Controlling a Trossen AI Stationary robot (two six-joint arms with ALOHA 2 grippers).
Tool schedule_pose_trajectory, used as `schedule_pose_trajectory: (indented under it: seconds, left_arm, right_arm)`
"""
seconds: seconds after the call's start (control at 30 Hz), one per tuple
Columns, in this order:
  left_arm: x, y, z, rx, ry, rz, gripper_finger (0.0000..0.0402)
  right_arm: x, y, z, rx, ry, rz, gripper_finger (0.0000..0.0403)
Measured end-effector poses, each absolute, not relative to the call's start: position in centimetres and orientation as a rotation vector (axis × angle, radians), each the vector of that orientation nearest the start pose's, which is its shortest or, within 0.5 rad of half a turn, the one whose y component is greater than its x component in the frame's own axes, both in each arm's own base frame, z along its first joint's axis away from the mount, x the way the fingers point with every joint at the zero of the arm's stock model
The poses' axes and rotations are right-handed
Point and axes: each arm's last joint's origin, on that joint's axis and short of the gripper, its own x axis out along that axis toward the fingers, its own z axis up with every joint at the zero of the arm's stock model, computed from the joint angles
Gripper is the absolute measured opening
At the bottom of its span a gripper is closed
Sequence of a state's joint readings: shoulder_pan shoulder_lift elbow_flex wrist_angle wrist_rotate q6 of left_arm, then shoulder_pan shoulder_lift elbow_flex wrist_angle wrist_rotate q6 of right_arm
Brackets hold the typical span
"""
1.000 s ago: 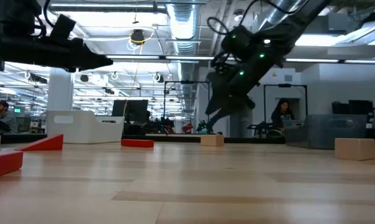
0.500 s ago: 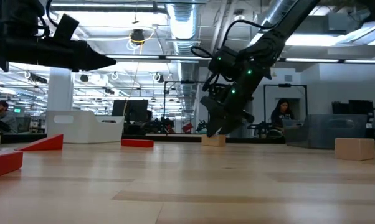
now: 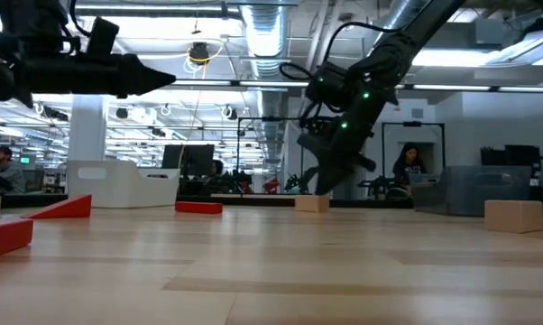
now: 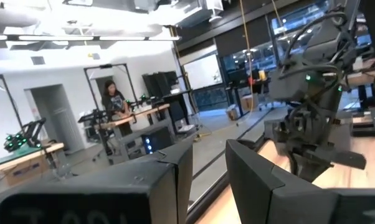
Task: Sort & place blocks by color
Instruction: Put the brown block into the black bin
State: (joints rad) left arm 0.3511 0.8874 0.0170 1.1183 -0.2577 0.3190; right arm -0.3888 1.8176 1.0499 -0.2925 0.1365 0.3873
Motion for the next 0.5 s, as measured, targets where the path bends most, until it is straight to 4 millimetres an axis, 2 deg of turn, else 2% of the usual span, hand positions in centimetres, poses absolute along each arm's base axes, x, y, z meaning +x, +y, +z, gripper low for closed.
schedule_pose_trajectory:
  seconds: [0.1,0.2,0.3,0.43,0.5]
  left_arm:
    - [14.1,6.1,18.0,0.316,-0.154,0.636,0.0089]
    - [14.6,6.3,17.6,0.312,-0.115,0.638,0.0089]
    - [15.3,6.6,17.7,0.308,-0.099,0.627,0.0089]
    - [16.5,7.0,17.7,0.283,-0.075,0.609,0.0089]
    - [17.1,7.2,17.6,0.268,-0.061,0.581,0.0089]
  right_arm:
    - [31.6,-12.9,16.0,0.471,0.972,-0.660,0.0011]
    - [31.1,-12.5,18.2,0.463,0.925,-0.652,0.0008]
    - [30.5,-12.5,19.9,0.469,0.874,-0.662,0.0032]
    - [30.5,-12.8,20.4,0.507,0.817,-0.683,0.0086]
    - [30.9,-12.7,20.0,0.517,0.812,-0.683,0.0117]
